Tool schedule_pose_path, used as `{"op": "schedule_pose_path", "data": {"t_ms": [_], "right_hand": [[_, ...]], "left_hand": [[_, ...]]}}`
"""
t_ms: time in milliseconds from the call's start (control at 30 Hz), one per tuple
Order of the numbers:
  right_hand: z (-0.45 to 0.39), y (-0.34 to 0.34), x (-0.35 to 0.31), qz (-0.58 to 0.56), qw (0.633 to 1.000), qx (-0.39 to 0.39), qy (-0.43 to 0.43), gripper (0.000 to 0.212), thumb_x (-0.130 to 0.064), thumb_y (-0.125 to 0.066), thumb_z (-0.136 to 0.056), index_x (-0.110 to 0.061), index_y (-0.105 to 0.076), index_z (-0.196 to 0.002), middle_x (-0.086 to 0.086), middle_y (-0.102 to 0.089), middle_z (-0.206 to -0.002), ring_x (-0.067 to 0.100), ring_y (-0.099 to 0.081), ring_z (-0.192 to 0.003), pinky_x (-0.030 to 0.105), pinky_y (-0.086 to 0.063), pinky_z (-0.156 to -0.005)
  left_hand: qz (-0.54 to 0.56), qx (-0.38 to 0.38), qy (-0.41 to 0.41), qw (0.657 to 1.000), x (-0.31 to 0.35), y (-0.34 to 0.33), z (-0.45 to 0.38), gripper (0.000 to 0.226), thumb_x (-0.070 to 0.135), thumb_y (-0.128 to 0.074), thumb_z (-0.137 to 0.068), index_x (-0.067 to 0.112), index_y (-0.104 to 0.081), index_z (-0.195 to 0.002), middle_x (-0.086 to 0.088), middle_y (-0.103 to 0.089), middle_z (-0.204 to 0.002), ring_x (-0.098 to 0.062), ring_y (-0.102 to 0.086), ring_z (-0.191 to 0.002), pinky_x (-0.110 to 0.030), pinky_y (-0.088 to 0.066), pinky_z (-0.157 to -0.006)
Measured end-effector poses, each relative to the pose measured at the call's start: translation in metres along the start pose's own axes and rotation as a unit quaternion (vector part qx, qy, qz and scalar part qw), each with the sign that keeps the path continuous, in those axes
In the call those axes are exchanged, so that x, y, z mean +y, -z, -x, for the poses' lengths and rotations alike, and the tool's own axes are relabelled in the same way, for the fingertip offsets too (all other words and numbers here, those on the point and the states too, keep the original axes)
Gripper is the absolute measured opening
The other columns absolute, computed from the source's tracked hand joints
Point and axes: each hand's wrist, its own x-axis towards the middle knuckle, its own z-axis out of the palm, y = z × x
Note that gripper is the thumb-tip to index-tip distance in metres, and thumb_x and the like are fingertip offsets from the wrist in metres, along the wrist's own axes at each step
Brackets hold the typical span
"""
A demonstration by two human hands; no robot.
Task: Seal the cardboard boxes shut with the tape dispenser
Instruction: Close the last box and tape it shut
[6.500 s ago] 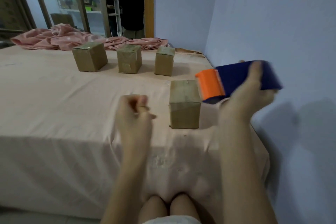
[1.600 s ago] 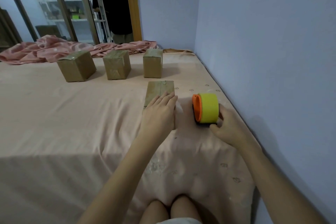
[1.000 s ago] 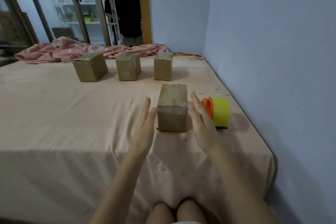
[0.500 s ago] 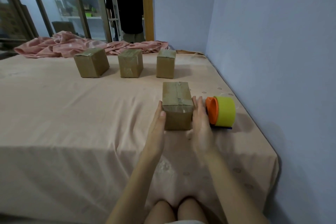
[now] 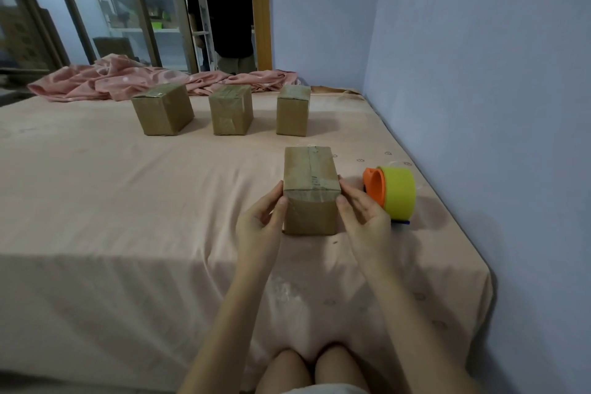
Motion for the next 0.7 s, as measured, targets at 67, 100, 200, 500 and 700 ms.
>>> {"op": "schedule_pose_path", "data": {"t_ms": [67, 100, 200, 500, 700], "right_hand": [[0.001, -0.002, 0.001, 0.009, 1.0, 0.006, 0.004, 0.032, -0.004, -0.057, -0.09, -0.007, -0.059, -0.122, 0.002, -0.063, -0.119, 0.004, -0.059, -0.111, 0.017, -0.047, -0.093], [0.0, -0.002, 0.001, 0.007, 1.0, 0.012, 0.004, 0.032, -0.003, -0.058, -0.09, -0.007, -0.059, -0.121, 0.004, -0.063, -0.12, 0.006, -0.06, -0.11, 0.018, -0.048, -0.093], [-0.001, -0.006, 0.001, 0.002, 0.999, 0.038, 0.005, 0.032, -0.001, -0.059, -0.088, -0.009, -0.059, -0.119, 0.009, -0.064, -0.118, 0.006, -0.06, -0.106, 0.013, -0.048, -0.087], [-0.004, -0.008, 0.002, 0.011, 0.998, 0.068, -0.008, 0.032, -0.004, -0.065, -0.085, -0.006, -0.062, -0.116, 0.008, -0.067, -0.111, -0.003, -0.063, -0.098, 0.01, -0.049, -0.08], [-0.003, -0.007, -0.002, 0.006, 0.998, 0.065, -0.026, 0.028, -0.005, -0.063, -0.086, -0.009, -0.064, -0.114, 0.006, -0.068, -0.113, 0.007, -0.063, -0.104, 0.018, -0.05, -0.09]], "left_hand": [[-0.008, 0.011, -0.003, 1.0, -0.001, 0.0, -0.001, 0.031, 0.008, -0.056, -0.093, 0.006, -0.061, -0.124, -0.001, -0.066, -0.119, -0.005, -0.06, -0.111, -0.022, -0.049, -0.094], [-0.013, 0.013, -0.005, 1.0, -0.001, -0.001, -0.001, 0.031, 0.008, -0.056, -0.093, 0.006, -0.062, -0.123, -0.001, -0.066, -0.119, -0.004, -0.06, -0.111, -0.022, -0.049, -0.094], [-0.029, 0.02, -0.017, 0.999, 0.002, -0.005, 0.0, 0.03, 0.009, -0.057, -0.092, 0.008, -0.063, -0.122, 0.002, -0.067, -0.117, -0.001, -0.061, -0.108, -0.019, -0.05, -0.091], [-0.034, 0.046, -0.034, 0.998, 0.006, -0.012, 0.001, 0.027, 0.01, -0.061, -0.09, 0.011, -0.066, -0.117, 0.008, -0.069, -0.106, 0.004, -0.063, -0.098, -0.01, -0.05, -0.079], [-0.042, 0.049, -0.037, 0.997, 0.003, -0.01, 0.0, 0.026, 0.013, -0.066, -0.087, 0.01, -0.068, -0.113, 0.005, -0.07, -0.106, -0.002, -0.066, -0.098, -0.018, -0.053, -0.082]]}}
